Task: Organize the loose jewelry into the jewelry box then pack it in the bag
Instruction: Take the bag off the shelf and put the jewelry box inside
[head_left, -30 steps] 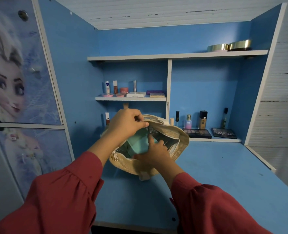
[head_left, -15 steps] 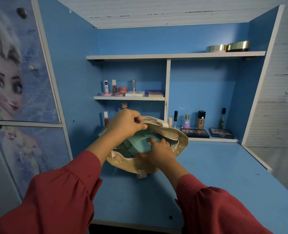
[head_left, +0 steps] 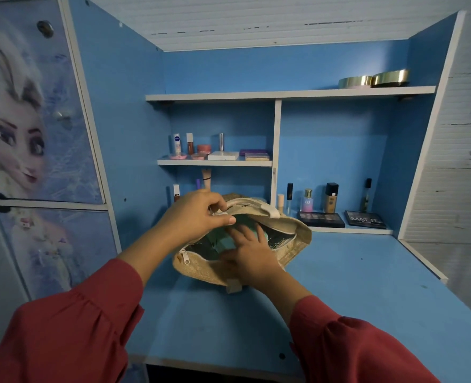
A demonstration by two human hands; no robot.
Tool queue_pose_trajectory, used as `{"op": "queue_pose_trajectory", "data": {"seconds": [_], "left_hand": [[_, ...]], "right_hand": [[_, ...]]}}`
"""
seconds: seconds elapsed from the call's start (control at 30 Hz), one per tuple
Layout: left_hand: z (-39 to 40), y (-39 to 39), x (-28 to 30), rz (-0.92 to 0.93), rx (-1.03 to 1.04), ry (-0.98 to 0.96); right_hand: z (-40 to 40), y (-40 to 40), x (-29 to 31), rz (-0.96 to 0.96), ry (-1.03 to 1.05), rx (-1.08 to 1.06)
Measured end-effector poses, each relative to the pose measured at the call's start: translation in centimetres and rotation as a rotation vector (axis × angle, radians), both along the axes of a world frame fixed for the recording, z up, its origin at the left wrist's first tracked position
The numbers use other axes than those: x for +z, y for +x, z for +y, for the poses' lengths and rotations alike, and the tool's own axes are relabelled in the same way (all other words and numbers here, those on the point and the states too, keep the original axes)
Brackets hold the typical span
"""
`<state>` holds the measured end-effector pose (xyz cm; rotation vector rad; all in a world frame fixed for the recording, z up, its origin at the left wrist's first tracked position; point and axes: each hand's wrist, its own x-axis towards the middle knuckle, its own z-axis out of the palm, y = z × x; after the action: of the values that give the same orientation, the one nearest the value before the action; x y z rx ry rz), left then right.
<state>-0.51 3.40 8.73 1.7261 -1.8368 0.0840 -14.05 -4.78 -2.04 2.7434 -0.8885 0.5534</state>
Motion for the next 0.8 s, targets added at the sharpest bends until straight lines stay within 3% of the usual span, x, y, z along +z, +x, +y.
{"op": "queue_pose_trajectory", "data": {"seconds": [0.13, 0.23, 0.3, 0.57, 0.8], "left_hand": [[0.1, 0.0, -0.1, 0.018, -0.005, -0.009], [0.0, 0.5, -0.1, 0.033, 0.015, -0.012], [0.0, 0.8, -0.1, 0.094, 0.014, -0.017], [0.1, 0.3, 0.0, 0.138, -0.012, 0.001], [0.3, 0.3, -0.2, 0.147, -0.009, -0.022]], "right_hand": [[0.7, 0.1, 0.9, -0.025, 0.122, -0.007], [0.5, -0.8, 1.0, -0.305, 0.178, 0.054], [0.3, -1.6, 0.8, -0.39, 0.26, 0.032], [2.1, 1.1, 1.2, -0.313, 0.325, 0.137], [5.0, 5.2, 0.5, -0.501, 0.356, 0.022]]}}
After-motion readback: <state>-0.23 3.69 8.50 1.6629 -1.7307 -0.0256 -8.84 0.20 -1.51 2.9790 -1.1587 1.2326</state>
